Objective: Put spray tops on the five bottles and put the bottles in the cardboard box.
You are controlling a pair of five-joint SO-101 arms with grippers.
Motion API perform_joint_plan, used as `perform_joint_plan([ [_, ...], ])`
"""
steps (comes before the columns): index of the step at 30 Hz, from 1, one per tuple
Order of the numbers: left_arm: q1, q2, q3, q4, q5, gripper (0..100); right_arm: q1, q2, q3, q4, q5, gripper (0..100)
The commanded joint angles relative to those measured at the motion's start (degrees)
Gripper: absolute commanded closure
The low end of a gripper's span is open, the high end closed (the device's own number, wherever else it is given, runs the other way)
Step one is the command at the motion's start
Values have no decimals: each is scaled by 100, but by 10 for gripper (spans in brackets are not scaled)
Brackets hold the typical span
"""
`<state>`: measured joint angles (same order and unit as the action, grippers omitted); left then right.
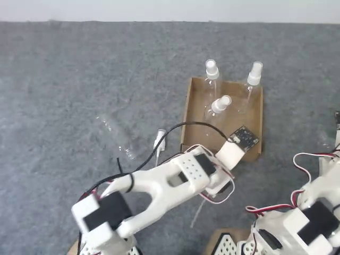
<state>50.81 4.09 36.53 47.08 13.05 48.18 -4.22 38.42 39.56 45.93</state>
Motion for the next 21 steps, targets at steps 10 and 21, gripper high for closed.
perform_joint_plan([
  [10,-1327,-2136,1015,1020,-958,924,57,-101,-246,-48,79,760],
  [21,-3596,-2664,1165,615,-1354,924,22,-101,-246,-48,79,760],
])
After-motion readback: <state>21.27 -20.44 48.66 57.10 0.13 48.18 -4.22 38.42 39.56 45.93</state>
